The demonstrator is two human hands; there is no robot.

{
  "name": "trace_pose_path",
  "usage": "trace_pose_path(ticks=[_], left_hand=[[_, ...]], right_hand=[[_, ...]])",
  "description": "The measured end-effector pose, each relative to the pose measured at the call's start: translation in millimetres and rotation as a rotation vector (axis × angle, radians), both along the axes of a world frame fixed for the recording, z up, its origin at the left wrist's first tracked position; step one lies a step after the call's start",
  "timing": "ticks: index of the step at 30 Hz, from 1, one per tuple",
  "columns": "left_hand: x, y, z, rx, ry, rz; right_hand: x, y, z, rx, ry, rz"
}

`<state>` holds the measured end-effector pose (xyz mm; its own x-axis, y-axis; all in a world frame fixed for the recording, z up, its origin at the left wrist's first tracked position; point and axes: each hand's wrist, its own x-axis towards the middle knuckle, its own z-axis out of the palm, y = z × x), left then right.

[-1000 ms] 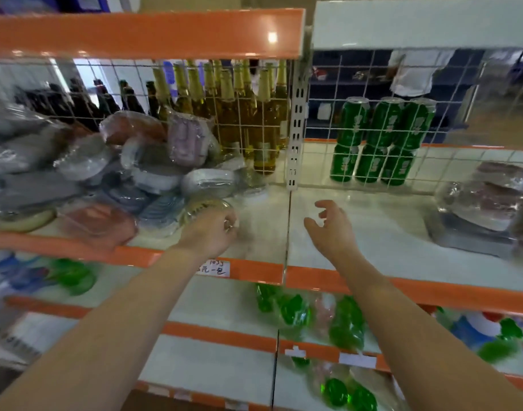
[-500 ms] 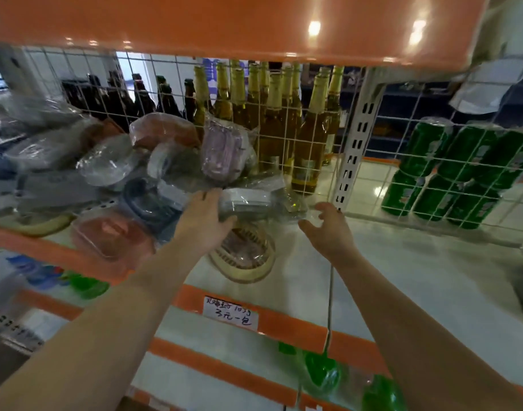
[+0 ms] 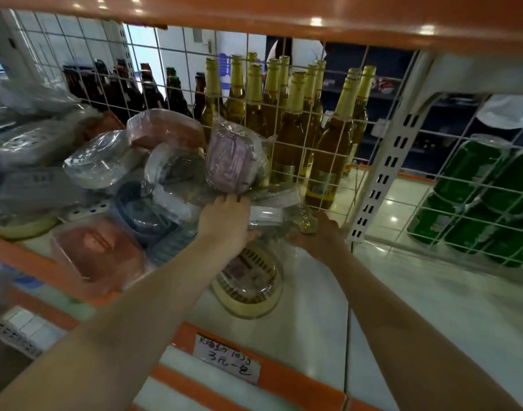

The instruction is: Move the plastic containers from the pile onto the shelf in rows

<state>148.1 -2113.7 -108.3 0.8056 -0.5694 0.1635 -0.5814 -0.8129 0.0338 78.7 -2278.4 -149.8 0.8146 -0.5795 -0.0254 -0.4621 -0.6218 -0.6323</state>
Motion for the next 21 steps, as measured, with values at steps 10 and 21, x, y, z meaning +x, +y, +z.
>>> trace_pose_path(ticks=[10, 21], left_hand=[[14.8, 9.2, 0.4, -0.051, 0.141, -0.091], [4.8, 28.1, 1.5, -0.073, 0.042, -0.240]], right_hand=[[4.1, -0.2, -15.1, 0.015, -0.038, -0.084], [-37.3, 17.3, -7.7, 0.031, -0.085, -0.169]])
